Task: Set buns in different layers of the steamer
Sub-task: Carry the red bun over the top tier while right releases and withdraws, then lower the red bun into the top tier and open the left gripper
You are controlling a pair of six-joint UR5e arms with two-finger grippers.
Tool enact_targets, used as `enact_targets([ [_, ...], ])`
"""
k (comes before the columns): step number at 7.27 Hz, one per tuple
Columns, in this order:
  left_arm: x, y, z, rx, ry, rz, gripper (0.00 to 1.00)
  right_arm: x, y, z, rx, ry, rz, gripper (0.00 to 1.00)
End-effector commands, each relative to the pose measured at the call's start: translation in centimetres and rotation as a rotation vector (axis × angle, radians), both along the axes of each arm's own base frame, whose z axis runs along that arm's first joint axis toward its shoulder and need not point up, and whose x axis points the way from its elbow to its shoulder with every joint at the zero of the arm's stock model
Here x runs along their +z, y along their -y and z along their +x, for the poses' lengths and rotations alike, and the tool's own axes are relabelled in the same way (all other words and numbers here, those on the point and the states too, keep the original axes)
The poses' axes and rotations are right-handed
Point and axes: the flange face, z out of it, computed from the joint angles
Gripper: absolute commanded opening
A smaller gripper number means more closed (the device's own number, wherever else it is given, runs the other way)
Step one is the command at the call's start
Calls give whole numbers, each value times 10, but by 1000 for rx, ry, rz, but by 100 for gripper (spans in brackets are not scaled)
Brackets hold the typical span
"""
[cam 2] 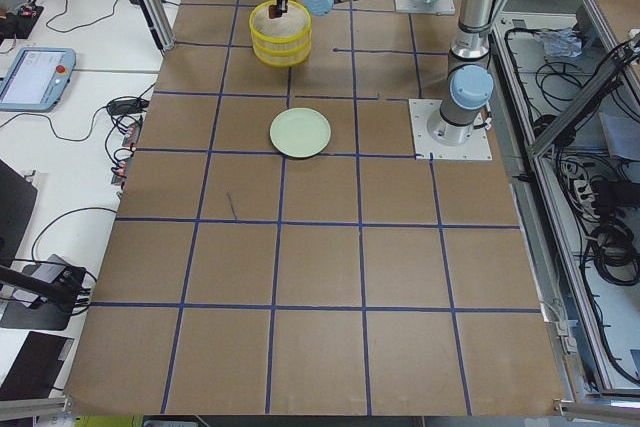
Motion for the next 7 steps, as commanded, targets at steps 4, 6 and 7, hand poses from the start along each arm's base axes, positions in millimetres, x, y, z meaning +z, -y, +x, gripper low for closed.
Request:
enact_targets([
  [4,-27,-4,-31,24,-7,17,100,170,-70,-92,107,12,-5,100],
  [6,-14,-5,-6,-332,232,-50,100,185,-84,-83,120,26,29,100],
  [7,3,-4,31,-357,263,-2,100,187,-85,-81,108,27,23,100],
])
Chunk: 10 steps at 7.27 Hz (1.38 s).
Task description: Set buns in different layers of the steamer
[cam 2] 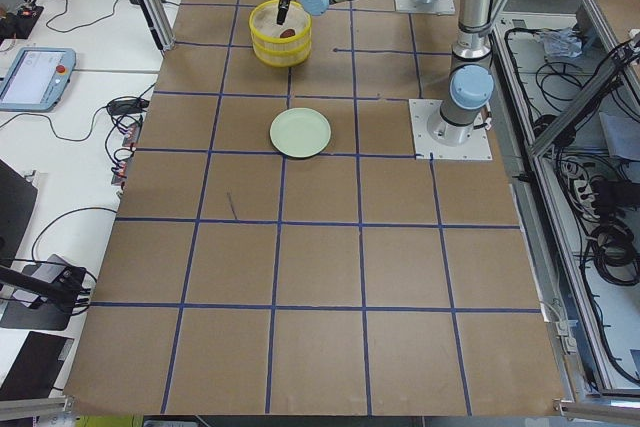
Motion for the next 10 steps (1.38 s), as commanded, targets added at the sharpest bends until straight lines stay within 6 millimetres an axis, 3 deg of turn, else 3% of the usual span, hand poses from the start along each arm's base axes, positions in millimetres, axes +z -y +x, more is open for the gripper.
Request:
enact_targets([
  [1,40,-14,70,-102,101,99,100,5,-4,3,-7,3,1,100],
  [2,70,-36,96,-64,105,139,100,7,-4,2,-7,2,-3,100],
  [4,102,-66,130,-9,239,183,100,14,-8,2,-10,2,-13,100],
  [5,107,-74,133,1,266,192,100,16,-7,3,-15,7,-21,100],
  [10,112,-77,134,8,265,185,100,11,-6,1,-58,1,-8,100],
])
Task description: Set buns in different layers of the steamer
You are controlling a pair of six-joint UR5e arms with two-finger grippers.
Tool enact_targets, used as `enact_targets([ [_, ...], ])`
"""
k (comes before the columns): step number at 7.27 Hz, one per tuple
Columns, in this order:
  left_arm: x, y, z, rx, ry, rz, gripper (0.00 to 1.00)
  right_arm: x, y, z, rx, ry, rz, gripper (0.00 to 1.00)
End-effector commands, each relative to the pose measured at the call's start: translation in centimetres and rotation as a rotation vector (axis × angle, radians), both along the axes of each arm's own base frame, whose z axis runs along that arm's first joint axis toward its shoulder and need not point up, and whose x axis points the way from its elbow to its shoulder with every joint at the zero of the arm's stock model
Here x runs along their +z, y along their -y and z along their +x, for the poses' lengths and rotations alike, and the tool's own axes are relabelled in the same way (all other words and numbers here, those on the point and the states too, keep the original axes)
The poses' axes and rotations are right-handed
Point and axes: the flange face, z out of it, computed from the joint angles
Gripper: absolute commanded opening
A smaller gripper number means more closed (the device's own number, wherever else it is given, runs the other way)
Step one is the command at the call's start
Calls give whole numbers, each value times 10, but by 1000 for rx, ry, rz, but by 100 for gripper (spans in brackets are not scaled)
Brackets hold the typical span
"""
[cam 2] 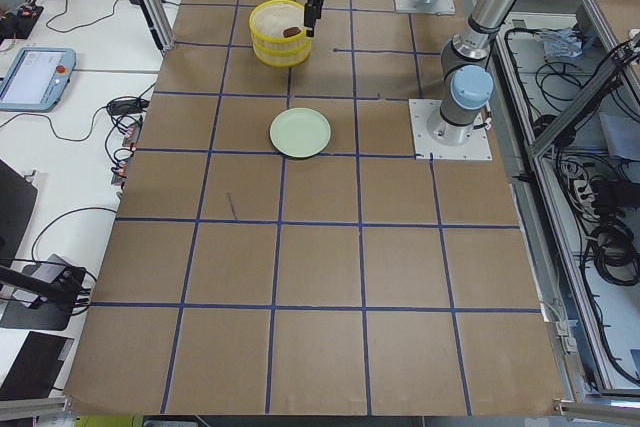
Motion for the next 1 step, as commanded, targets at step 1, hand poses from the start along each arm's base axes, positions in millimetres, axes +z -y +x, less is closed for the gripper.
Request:
enact_targets([
  [1,1,0,2,5,1,-2,100,-1,0,-1,1,-2,2,100],
])
